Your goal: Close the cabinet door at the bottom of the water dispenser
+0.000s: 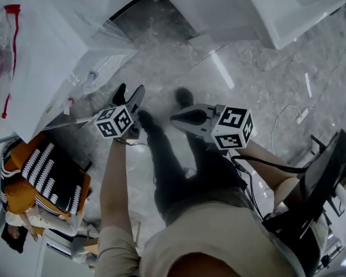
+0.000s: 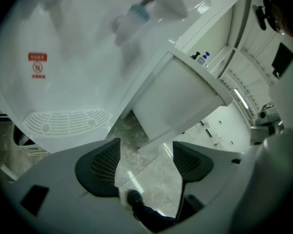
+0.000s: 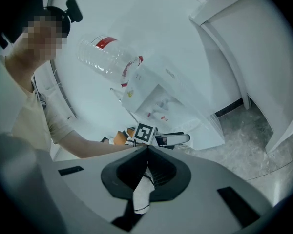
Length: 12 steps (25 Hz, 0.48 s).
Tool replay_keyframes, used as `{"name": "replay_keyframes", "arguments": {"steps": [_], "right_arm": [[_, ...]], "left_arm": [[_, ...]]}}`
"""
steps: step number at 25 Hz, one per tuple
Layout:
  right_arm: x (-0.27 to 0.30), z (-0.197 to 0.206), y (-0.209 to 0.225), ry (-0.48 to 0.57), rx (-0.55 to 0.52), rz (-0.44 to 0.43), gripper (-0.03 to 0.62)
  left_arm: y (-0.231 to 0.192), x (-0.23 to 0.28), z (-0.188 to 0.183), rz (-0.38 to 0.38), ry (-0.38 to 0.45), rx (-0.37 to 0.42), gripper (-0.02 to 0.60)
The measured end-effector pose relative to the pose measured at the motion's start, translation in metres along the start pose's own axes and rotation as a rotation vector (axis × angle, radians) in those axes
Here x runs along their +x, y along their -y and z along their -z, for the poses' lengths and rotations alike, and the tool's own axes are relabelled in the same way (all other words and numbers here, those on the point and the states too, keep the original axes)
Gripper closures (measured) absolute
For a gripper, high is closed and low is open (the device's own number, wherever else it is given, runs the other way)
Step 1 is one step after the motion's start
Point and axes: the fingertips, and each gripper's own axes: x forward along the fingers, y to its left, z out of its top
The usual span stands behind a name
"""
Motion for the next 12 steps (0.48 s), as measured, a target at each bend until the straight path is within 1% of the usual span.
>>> {"name": "replay_keyframes", "arguments": {"steps": [3,7,9,12], "right_arm": [[-0.010,-0.016,-0.025,0.003,-0.002,-0.016,0.579],[-0.021,-0.043,-0.065,0.025,-0.039,-0.047,0.579],[-0.023,-0.062,-0.085,0.049,-0.060,-0.070,0.579],[-0.028,-0.089,-0.116,0.070,-0.115,-0.105,0.579]], "left_arm": [[0.035,-0.035,-0.017,0.035,0.030,0.008,0.249],[0.073,-0.084,-0.051,0.037,0.092,-0.008,0.249],[0.095,-0.108,-0.076,0.052,0.130,0.007,0.249],[0.134,-0.140,-0.107,0.096,0.178,0.047,0.249]]}}
